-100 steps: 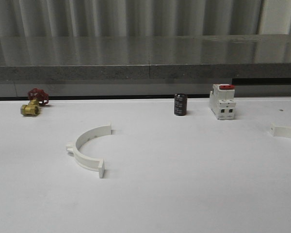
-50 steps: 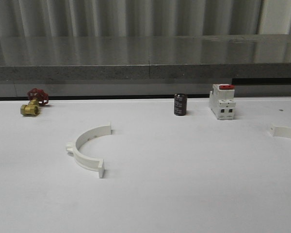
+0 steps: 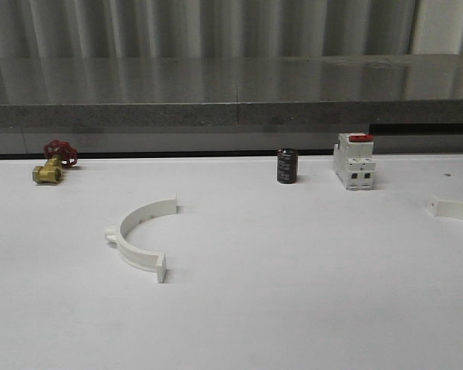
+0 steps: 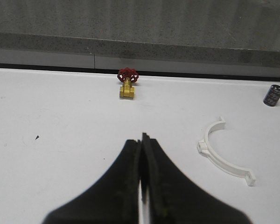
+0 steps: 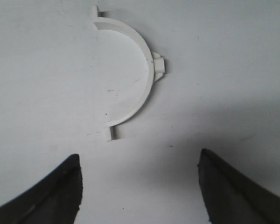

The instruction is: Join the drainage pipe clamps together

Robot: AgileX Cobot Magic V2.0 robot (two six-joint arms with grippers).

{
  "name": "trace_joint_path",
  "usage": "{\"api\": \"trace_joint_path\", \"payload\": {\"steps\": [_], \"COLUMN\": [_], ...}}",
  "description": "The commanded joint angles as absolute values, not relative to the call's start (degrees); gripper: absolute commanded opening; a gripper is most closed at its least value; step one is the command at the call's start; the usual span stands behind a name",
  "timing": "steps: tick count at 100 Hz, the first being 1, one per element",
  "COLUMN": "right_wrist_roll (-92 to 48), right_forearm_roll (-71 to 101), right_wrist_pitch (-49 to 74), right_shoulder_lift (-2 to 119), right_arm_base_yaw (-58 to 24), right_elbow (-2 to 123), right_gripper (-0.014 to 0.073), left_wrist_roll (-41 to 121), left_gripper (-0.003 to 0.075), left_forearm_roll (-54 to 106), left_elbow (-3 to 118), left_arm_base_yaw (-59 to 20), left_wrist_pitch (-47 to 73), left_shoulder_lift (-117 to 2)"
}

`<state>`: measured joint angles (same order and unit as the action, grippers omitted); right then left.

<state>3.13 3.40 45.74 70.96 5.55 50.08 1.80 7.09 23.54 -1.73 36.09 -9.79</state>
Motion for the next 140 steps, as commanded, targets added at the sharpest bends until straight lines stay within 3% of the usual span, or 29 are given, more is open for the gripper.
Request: {"api": "trace_joint_path", "payload": {"steps": [1, 36, 77, 88, 109, 117, 140], "right_wrist_roll": [4.3, 4.2, 4.2, 4.2, 4.2, 4.2, 5.2], "right_forearm_roll": [3.5, 4.0, 4.0, 4.0, 3.9, 3.9, 5.6], "right_wrist_pitch": [45.4, 44.7, 43.0, 43.2, 43.6, 45.2, 50.1], "right_shoulder_lift": [75.0, 94.3, 105.1, 106.8, 106.9, 106.7, 103.9], "right_arm_base_yaw": [6.6, 6.6, 6.6, 6.6, 6.6, 6.6, 5.4], "right_elbow": [54.1, 62.5, 69.6, 70.7, 72.2, 73.2, 74.4], "right_gripper": [0.0531, 0.0531, 0.0520, 0.0414, 0.0048, 0.0000, -0.0002], "left_wrist_roll": [1.8, 1.8, 1.8, 1.8, 1.8, 1.8, 1.8], "left_gripper": [-0.0021, -0.0021, -0.0021, -0.0021, -0.0021, -0.0021, -0.0021], "left_forearm_roll": [7.5, 7.5, 7.5, 7.5, 7.5, 7.5, 7.5], "left_elbow": [25.0, 25.0, 25.0, 25.0, 25.0, 25.0, 25.0], "left_arm_base_yaw": [-1.6, -1.6, -1.6, -1.6, -1.6, -1.6, -1.6], "left_wrist_pitch": [31.9, 31.9, 31.9, 31.9, 31.9, 31.9, 31.9], "left_shoulder_lift": [-10.3, -10.3, -10.3, -10.3, -10.3, -10.3, -10.3]}}
